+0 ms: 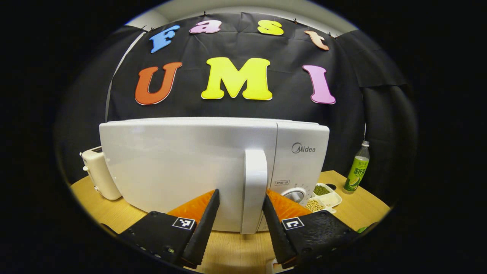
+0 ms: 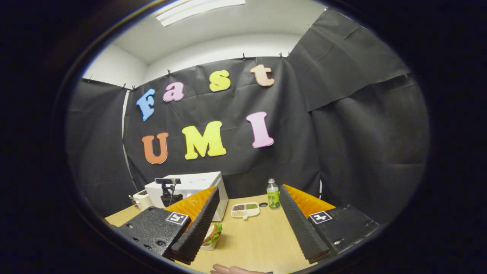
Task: Open the microwave oven with the left hand, put the food in, and close the microwave oven.
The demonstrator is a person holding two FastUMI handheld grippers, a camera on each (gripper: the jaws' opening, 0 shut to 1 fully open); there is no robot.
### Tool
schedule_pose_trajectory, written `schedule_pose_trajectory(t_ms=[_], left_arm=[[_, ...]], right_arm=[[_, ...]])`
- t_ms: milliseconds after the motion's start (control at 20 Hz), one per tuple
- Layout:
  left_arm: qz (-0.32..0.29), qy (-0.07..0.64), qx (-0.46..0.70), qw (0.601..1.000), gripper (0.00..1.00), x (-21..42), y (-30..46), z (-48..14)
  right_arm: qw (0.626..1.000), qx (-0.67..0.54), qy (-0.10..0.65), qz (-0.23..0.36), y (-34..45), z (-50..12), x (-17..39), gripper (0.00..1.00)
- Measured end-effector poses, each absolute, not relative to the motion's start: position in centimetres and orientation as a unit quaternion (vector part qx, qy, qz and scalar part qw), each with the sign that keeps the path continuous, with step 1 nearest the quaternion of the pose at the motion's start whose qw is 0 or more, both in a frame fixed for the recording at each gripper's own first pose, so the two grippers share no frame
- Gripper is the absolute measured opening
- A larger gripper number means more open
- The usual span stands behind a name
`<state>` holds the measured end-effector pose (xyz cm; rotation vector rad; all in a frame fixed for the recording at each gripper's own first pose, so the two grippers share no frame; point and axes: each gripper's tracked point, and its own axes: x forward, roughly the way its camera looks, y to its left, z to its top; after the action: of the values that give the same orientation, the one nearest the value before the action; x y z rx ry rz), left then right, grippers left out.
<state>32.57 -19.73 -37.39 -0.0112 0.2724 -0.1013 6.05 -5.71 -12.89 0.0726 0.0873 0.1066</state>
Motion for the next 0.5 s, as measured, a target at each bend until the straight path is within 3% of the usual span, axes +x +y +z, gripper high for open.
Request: schedule_pose_trajectory(t_ms=[50,100,150,200,250,400,450,500], left_arm=[[-0.052,0.137,-0.008,0.989,0.66,32.7,-19.8,-37.5],[-0.062,0.141,-0.014,0.988,0.59,32.8,-20.3,-37.6],[-0.074,0.147,-0.021,0.986,0.45,32.5,-21.0,-37.7],[-0.07,0.15,-0.019,0.986,0.33,32.4,-20.8,-37.5],[-0.064,0.152,-0.008,0.986,0.24,32.7,-21.0,-37.8],[-0.07,0.161,0.014,0.984,0.16,32.2,-20.9,-37.9],[-0.075,0.161,0.013,0.984,0.02,32.4,-21.0,-38.1],[-0.083,0.163,0.015,0.983,0.08,32.2,-21.0,-38.0]], right_arm=[[0.997,0.036,0.043,0.052,-5.8,-12.8,6.1,0.91],[0.997,0.036,0.042,0.051,-5.8,-12.8,6.1,0.91],[0.997,0.036,0.043,0.052,-5.8,-12.8,6.1,0.91],[0.997,0.036,0.044,0.052,-5.8,-13.0,6.1,1.0],[0.997,0.035,0.045,0.051,-5.9,-13.1,6.2,0.91],[0.997,0.031,0.049,0.049,-6.1,-13.7,6.2,0.91],[0.997,0.03,0.05,0.048,-6.2,-13.8,6.2,0.91],[0.997,0.028,0.049,0.047,-6.3,-13.9,6.2,0.91]])
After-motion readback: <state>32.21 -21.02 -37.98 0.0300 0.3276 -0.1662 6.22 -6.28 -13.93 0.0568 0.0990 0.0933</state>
